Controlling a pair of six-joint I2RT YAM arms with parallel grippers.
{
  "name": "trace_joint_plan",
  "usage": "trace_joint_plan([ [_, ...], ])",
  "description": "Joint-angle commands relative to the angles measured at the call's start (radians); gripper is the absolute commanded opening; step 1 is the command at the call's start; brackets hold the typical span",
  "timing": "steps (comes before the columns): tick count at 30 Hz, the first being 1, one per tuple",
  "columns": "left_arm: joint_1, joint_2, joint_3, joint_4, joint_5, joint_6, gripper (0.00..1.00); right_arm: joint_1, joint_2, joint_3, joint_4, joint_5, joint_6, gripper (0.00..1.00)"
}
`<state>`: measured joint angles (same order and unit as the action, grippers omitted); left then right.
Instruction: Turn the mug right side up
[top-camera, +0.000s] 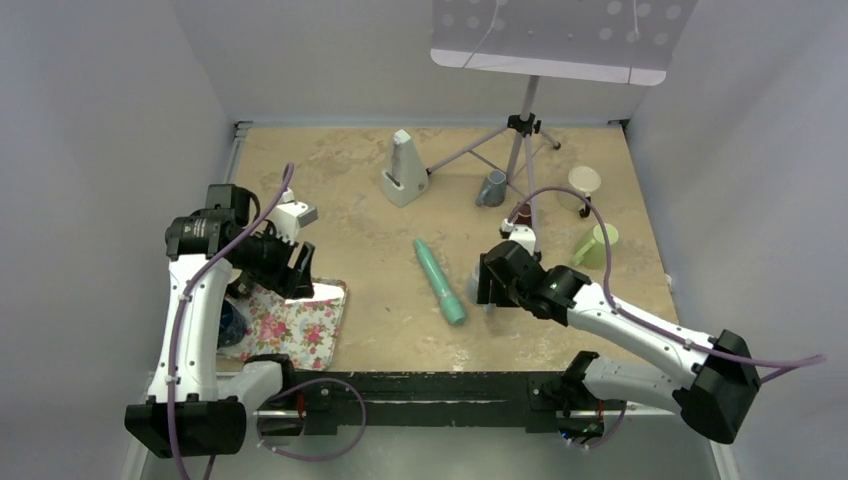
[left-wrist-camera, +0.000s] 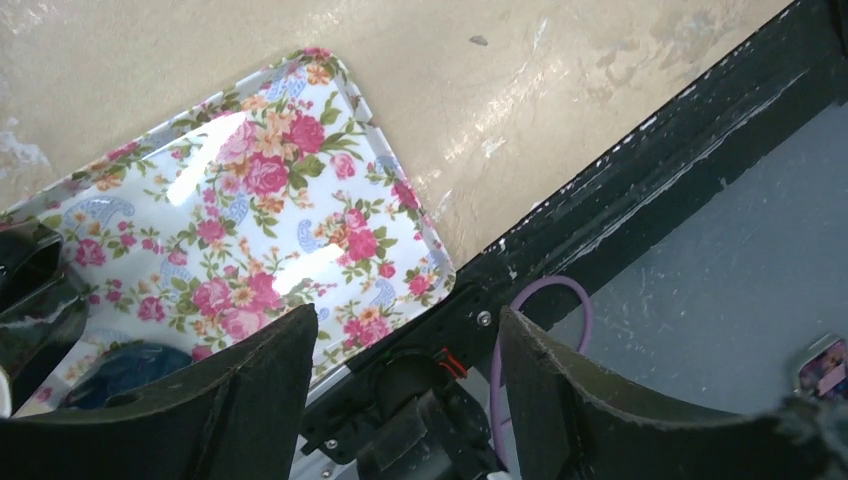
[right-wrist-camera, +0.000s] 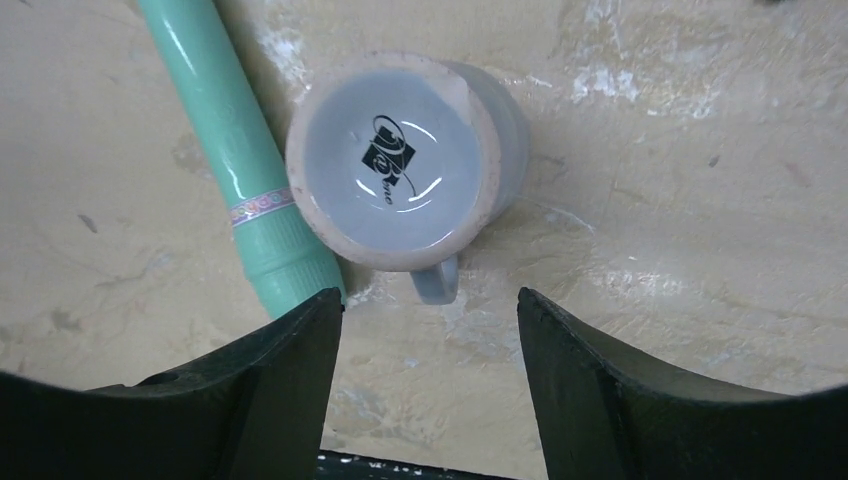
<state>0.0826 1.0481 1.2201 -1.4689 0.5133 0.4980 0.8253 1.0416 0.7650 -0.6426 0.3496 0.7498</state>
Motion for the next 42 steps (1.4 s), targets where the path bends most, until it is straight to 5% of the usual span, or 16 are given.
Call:
trace_joint_plan([
  [1,-0.059,0.015,0.045,0.084,0.015,-0.151,0.7,0.015,0.059,-0.059,0.099,0.042,0.095,0.68],
  [19,-0.075,0.008,0.007,0.127,-0.009,-0.164,0.7,0.043,0.176,-0.172,0.349,0.135,0.186,0.52],
  [20,-0.075,0.011,0.009,0.127,-0.004,-0.166,0.7,0.043,0.186,-0.169,0.349,0.144,0.19,0.49],
  [25,-0.076,0.004,-0.023,0.167,-0.016,-0.185,0.7,0.049,0.221,-0.16,0.344,0.19,0.228,0.0],
  [28,-0.074,0.004,-0.01,0.175,0.022,-0.212,0.71,0.052,0.192,-0.147,0.328,0.18,0.214,0.0],
  [32,-0.074,0.007,0.068,0.234,0.158,-0.331,0.76,0.058,0.058,-0.066,0.345,0.107,0.086,0.0],
  [36,-0.071,0.035,0.14,0.355,0.437,-0.551,0.8,0.058,-0.106,-0.004,0.546,-0.062,-0.014,0.0],
  [39,-0.075,0.046,0.135,0.543,0.612,-0.8,0.9,0.061,-0.129,0.049,0.719,-0.188,-0.03,0.0],
  [42,-0.108,0.02,0.152,0.731,0.621,-0.917,0.95,0.066,-0.084,0.122,0.837,-0.286,-0.011,0.0],
])
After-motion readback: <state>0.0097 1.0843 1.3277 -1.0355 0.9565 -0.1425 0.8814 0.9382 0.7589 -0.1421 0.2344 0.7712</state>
